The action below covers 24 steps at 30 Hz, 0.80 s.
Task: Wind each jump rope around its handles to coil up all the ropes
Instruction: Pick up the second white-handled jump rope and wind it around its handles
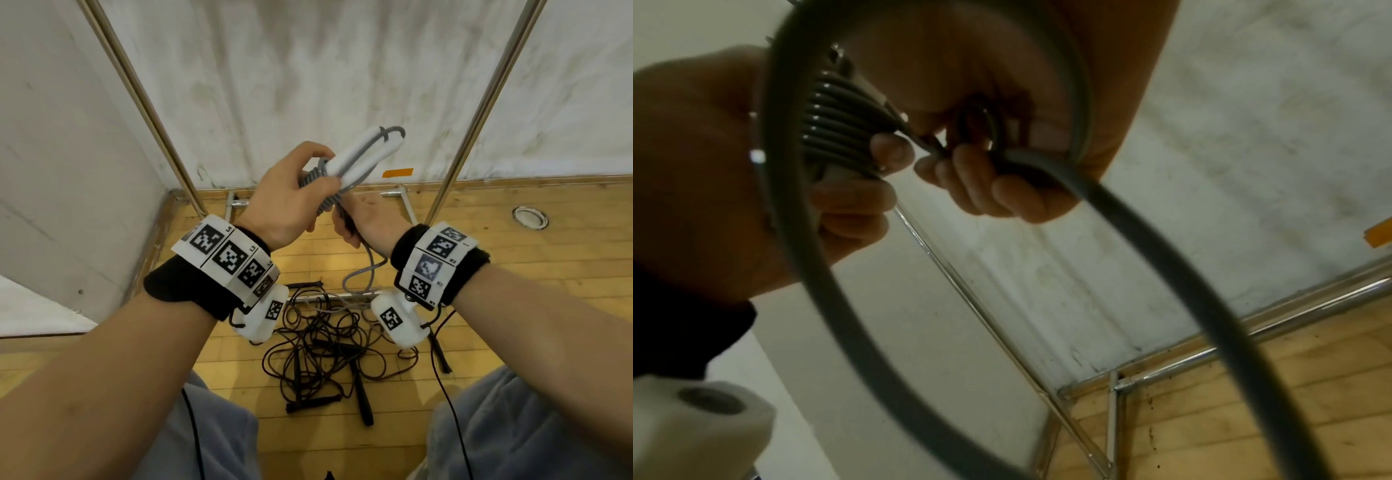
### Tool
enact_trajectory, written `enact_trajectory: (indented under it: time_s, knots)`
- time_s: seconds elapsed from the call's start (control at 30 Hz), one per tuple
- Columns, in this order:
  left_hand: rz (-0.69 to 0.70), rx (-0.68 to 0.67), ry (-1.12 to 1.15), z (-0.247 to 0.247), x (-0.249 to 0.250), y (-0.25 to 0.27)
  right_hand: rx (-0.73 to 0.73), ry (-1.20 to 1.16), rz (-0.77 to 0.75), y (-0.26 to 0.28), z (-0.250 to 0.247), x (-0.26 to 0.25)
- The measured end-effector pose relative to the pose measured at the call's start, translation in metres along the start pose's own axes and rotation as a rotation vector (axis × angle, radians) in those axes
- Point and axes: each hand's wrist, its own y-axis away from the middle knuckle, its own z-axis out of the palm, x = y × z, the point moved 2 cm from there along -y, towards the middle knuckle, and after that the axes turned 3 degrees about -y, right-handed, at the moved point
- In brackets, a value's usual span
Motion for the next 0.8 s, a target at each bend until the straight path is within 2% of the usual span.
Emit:
enact_trajectory:
  time_s: [0.17, 0.27, 0.33, 0.43, 0.47, 0.5, 0.57, 0.67, 0.8]
  knots:
    - [-0.032, 0.183, 0.005, -0.007, -0.007, -0.009, -0.031, 0.032, 0.012, 0.002, 0.005, -0.002]
    - [-0.095, 0.319, -0.004, -0.015, -0.012, -0.016, -0.057, 0.189, -0.001, 0.003, 0.008, 0.000]
    - [-0.146, 0.325, -0.054, -0.014, -0.017, -0.018, -0.021, 0.375, 0.062, 0.002, 0.005, 0.003]
    - [-0.224, 0.251, -0.090, -0.007, -0.023, -0.020, 0.037, 0.739, 0.211, 0.000, -0.005, 0.014]
    - [-0.248, 0.222, -0.068, -0.005, -0.025, -0.020, 0.067, 0.766, 0.197, 0.002, -0.006, 0.013]
    - [-0.270, 0.191, -0.033, -0.003, -0.026, -0.021, 0.097, 0.726, 0.137, 0.004, -0.005, 0.010]
    - [-0.299, 0.116, 0.062, -0.001, -0.026, -0.022, 0.085, 0.497, 0.011, 0.007, 0.002, 0.002]
    - [-0.286, 0.002, 0.206, 0.003, -0.020, -0.021, -0.009, 0.191, -0.011, 0.008, 0.011, -0.005]
    - [-0.252, -0.079, 0.334, 0.003, -0.014, -0.020, -0.005, -0.032, -0.071, 0.009, 0.012, -0.012]
